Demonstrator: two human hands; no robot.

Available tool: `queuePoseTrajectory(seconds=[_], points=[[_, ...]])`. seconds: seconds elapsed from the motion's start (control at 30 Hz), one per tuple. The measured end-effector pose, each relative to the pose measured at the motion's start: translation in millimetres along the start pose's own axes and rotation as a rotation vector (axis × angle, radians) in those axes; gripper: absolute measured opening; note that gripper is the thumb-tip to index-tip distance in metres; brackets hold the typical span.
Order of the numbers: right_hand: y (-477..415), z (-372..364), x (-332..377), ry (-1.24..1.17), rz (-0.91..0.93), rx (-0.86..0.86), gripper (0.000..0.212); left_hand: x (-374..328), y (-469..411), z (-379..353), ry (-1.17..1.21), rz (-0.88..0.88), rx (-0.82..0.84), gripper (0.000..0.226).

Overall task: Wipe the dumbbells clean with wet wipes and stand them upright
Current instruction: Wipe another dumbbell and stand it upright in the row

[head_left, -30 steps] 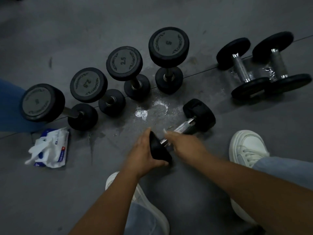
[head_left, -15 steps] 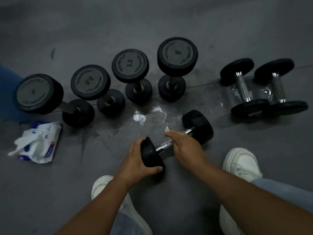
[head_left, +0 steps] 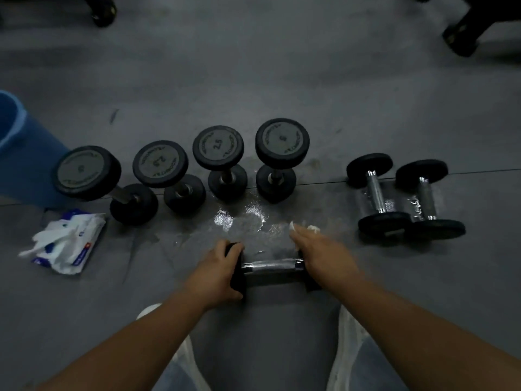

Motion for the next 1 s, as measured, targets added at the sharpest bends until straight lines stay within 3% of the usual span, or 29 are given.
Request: queuePoseTrajectory(seconds=[0.2,0.33,0.43,0.53,0.6,0.83,0.9,1.0], points=[[-4.0,-41.1,42.0,-0.078,0.021,0.024,0.065,-8.8,-0.8,-12.1,-0.179,0.126,0.079,0.126],[0.6,-63.0,48.6,-0.072,0.015,0.095,0.071,1.7,-5.6,-17.4,-0.197,0.052,0.13,0.139],[-3.6,-66.6,43.7,-0.055,0.039,0.043,0.067,32.6,-9.9,-15.3,0.14,-0.008,0.13,0.141],[-7.8,-69.9,42.9,-0.1,0.042,-0.033,0.066,51.7,-10.4,-25.7,0.69,0.141,0.051,0.139],[-11.6,-74.4,46.2,-0.092,0.069,-0.076,0.065,48.8,-12.3,-39.9,0.865,0.252,0.01,0.128],[-25.2,-93.1,51.0,0.353,0.112,-0.024,0.065,41.5,-16.0,-48.6,1.031,0.431,-0.037,0.123],[-37.6,-93.3,56.2,0.43,0.097,-0.01,0.044,39.9,-13.8,-49.6,1.014,0.452,-0.075,0.115],[-56.0,-96.5,58.0,0.33,-0.004,0.138,0.021,36.7,-7.5,-48.2,1.012,0.477,-0.125,0.108]])
Point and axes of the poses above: each hand's wrist, its own y-axis away from the middle knuckle, its own z-axis out of the back of the hand, x = y × z, the point moved 6 cm from there along -y, towards the middle knuckle, and after that the axes turned 4 degrees about z, right-handed, at the moved point
